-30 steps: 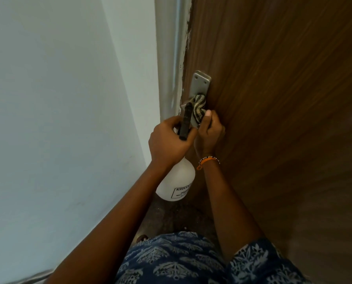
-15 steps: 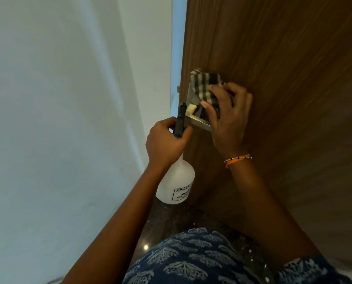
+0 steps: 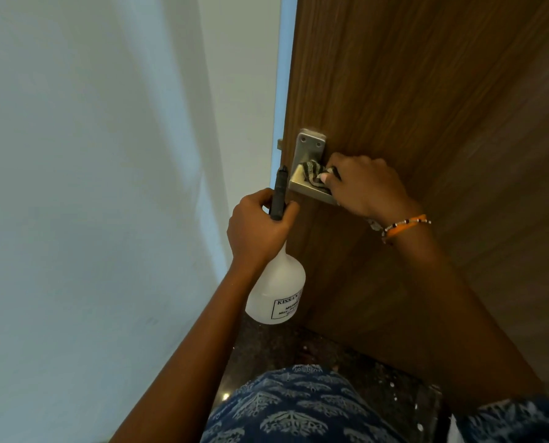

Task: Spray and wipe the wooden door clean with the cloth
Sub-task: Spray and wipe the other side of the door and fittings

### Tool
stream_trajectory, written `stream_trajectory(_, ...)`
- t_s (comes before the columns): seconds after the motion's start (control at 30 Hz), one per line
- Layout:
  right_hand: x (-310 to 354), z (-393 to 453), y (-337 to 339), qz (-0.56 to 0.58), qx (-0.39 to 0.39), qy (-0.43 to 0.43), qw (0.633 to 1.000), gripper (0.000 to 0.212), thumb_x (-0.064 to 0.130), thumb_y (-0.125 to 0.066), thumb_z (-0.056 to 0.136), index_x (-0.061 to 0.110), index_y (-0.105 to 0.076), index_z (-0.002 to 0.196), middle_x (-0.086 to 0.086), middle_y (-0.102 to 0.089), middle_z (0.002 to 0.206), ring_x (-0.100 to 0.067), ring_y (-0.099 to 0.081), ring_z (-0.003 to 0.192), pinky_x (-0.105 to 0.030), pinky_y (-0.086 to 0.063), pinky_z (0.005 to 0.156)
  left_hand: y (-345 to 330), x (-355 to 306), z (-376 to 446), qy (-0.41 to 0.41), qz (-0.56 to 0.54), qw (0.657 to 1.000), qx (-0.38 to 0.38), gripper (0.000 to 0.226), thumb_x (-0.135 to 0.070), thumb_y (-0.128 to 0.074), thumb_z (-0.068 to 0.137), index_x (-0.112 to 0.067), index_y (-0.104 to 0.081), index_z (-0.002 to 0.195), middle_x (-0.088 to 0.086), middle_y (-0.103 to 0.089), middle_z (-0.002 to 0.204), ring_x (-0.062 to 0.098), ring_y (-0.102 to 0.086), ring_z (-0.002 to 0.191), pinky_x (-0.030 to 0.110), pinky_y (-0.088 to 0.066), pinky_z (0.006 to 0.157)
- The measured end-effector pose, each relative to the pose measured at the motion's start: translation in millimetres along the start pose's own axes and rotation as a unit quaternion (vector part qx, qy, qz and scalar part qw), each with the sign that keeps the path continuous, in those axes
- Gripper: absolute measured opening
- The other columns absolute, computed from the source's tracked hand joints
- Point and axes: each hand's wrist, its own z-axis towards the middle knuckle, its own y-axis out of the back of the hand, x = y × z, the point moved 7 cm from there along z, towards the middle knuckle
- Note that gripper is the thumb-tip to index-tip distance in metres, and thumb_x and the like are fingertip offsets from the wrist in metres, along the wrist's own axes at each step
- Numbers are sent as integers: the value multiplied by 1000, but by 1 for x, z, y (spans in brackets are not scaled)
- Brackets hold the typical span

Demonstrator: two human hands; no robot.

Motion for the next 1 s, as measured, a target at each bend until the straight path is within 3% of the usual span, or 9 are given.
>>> stream_trajectory(0.13,11,-7,-2,3,44,-18,999,34,39,-39,100,17,-54,120,-15,-58,120,-37,-52,110,-35,-34,79,9,-4,0,-12,7,1000,9,26,-46,-51,74,-23,-63,78,-14,-54,61,10,-53,59,19,-37,58)
stream_trajectory(0.27,24,-18,-10,-28,76,-22,997,53,57,-55,87,18,-53,124,-11,-57,124,-35,-52,115,-37,-41,87,16,2,-5,-15,4,1000,15,26,-46,-52,74,-22,-63,78,-13,-55,61,12,-56,61,22,-40,60)
stream_trajectory(0.33,32,-23,-15,-78,39,-35,996,56,59,-61,83,18,-55,121,-9,-60,121,-32,-55,113,-36,-43,85,22,10,-9,-7,-2,1000,13,26,-45,-53,74,-22,-63,79,-12,-55,62,15,-58,62,23,-42,61)
stream_trajectory(0.43,45,-37,-18,-117,-103,-39,987,44,55,-66,80,14,-64,97,-8,-69,88,-30,-67,81,-31,-40,65,26,20,-14,4,-5,1000,20,27,-45,-53,75,-21,-64,80,-12,-56,63,17,-59,64,23,-43,63)
stream_trajectory(0.5,47,-42,-24,-115,-137,-31,983,43,51,-79,68,12,-65,77,-8,-65,63,-30,-64,55,-30,-43,56,25,21,-17,3,-4,1000,30,28,-46,-52,74,-21,-64,80,-12,-56,63,15,-57,63,22,-42,62)
stream_trajectory(0.57,43,-42,-26,-117,-156,-27,980,43,49,-84,60,11,-65,70,-8,-62,54,-28,-61,45,-30,-47,52,23,20,-18,0,1,999,39,29,-47,-51,74,-22,-63,80,-13,-55,63,11,-54,61,20,-40,61)
stream_trajectory(0.7,38,-31,-27,-132,-177,-21,975,41,47,-84,60,12,-65,68,-8,-62,53,-28,-60,45,-29,-46,52,20,20,-16,-2,-13,999,39,29,-46,-51,74,-19,-63,78,-12,-54,62,11,-53,60,21,-40,60)
stream_trajectory(0.8,30,-15,-25,-142,-184,-28,972,37,46,-80,65,12,-65,70,-8,-63,56,-30,-61,47,-26,-35,53,17,15,-12,-7,-19,999,40,30,-45,-51,74,-18,-63,77,-10,-55,62,12,-53,61,22,-44,62)
stream_trajectory(1.0,9,21,-20,-126,-165,-47,977,37,47,-61,85,12,-65,95,-11,-70,90,-33,-67,83,-31,-35,63,-1,6,9,-12,-10,999,43,26,-47,-51,73,-23,-61,79,-13,-55,66,8,-54,63,16,-40,62)
